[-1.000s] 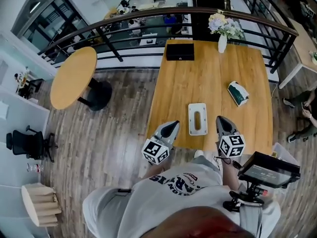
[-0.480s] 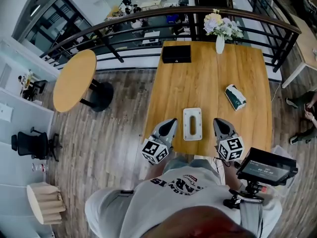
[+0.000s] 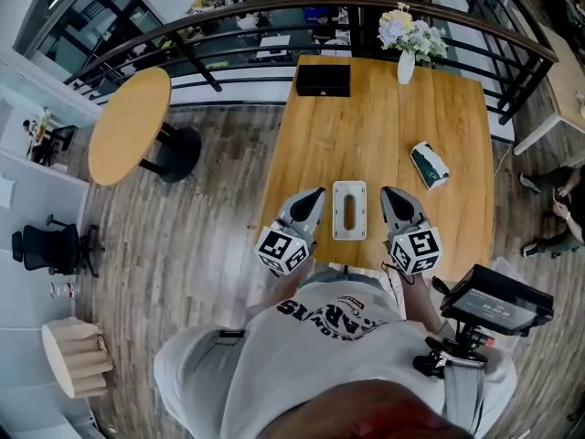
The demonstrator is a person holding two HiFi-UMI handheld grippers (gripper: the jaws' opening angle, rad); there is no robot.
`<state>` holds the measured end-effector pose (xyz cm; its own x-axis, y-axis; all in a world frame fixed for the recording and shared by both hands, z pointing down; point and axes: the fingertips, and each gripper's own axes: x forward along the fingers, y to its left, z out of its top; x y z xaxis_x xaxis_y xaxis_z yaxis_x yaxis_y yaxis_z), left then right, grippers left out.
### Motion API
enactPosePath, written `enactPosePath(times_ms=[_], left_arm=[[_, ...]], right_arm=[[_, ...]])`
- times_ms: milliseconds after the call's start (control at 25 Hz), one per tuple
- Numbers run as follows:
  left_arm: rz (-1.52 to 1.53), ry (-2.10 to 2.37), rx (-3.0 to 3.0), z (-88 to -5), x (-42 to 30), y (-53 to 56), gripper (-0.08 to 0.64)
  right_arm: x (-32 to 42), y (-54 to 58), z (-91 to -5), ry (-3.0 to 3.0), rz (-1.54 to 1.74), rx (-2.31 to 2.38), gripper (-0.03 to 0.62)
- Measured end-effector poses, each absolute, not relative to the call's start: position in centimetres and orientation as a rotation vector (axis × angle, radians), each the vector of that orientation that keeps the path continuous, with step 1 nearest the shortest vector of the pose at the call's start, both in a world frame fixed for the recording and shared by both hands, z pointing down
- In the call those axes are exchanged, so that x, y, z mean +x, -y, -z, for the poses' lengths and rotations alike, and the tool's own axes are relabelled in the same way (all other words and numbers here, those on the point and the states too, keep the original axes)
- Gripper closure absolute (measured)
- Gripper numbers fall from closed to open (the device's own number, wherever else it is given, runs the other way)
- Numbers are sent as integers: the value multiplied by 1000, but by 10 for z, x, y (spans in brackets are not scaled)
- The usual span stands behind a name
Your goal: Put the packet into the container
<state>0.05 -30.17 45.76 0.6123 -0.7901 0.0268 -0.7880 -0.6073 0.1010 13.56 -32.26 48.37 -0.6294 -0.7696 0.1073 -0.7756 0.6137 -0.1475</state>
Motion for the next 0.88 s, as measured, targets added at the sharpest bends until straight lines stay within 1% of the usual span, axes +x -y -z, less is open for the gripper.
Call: enactPosePath(times_ms=[240,360,600,760,880], left_arm=[[75,1433,2753,-416,-9,318,563],[47,1474,2736,-417,-24,317,563],[60,1541,2706,-409,-68,323,563],[72,1639,2687,-399,-101,333,563],[55,1639,2676,-405,-107,340,564]], right_arm=[[143,334,-445,2765,-199,1351,584],[143,331,-446,2712,-228,1387,583],[152,331,-461,2632,-392,1461,584],[165,335,-470,2588,-421,1496,583],[175,344,-473,2561,-417,1523,584]])
